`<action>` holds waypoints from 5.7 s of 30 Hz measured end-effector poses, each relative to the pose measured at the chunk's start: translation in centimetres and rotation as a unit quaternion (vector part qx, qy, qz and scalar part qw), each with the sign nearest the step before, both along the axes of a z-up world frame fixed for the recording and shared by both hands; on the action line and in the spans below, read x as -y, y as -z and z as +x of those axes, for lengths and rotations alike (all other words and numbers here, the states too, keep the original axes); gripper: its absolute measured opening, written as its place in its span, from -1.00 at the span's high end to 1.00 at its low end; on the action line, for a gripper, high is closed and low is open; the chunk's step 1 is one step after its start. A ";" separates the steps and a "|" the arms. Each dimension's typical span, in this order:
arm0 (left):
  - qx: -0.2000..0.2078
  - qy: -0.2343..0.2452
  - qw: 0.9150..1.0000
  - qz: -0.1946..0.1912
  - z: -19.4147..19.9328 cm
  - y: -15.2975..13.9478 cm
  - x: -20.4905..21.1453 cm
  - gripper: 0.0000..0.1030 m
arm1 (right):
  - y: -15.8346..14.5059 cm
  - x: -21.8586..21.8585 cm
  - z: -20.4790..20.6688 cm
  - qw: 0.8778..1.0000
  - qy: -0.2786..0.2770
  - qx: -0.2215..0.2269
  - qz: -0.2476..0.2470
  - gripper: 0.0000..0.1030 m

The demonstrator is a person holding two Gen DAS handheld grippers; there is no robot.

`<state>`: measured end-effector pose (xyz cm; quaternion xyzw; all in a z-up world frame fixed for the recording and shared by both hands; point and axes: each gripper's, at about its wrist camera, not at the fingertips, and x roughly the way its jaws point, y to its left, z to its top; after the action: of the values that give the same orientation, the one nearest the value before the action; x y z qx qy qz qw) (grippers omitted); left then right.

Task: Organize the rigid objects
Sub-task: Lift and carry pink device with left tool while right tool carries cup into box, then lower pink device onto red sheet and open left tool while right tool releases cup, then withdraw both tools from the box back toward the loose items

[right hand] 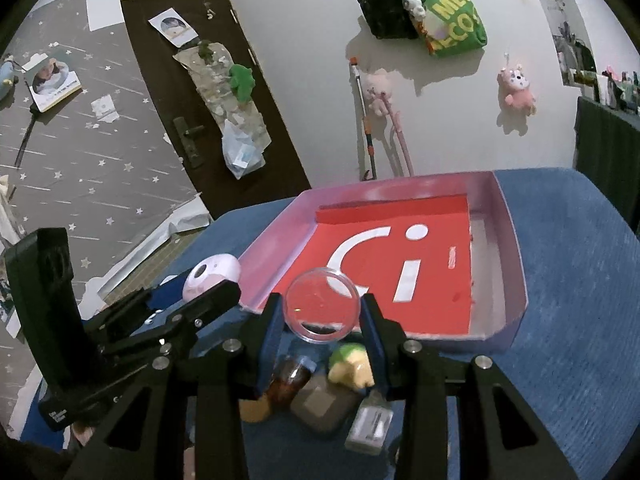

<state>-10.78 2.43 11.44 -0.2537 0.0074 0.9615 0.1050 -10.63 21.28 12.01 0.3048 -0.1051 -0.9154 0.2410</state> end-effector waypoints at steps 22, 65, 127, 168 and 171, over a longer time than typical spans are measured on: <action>0.084 -0.010 0.996 0.000 -12.2 1.7 -0.4 -0.06 | 1.9 0.7 -11.8 0.993 0.034 0.056 0.096 0.20; 0.250 -0.031 0.967 -0.032 -17.4 7.6 -0.3 -0.06 | 6.3 2.1 -18.6 0.969 0.045 0.148 0.193 0.18; 0.127 -0.005 0.992 0.024 -9.1 2.5 0.3 -1.00 | -1.6 -0.1 -6.0 0.998 0.022 -0.012 0.062 -1.00; 0.051 -0.002 0.999 0.011 4.6 2.8 0.2 -1.00 | 0.0 1.4 9.0 0.974 0.099 -0.174 0.107 -1.00; 0.056 -0.006 0.998 0.012 4.9 3.3 0.4 -1.00 | 0.2 1.2 9.4 0.974 0.100 -0.172 0.107 -1.00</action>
<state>-5.88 2.00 8.14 -0.3059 -0.0110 0.9464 0.1028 -1.28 20.11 11.81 0.1548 0.0063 -0.9794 0.1293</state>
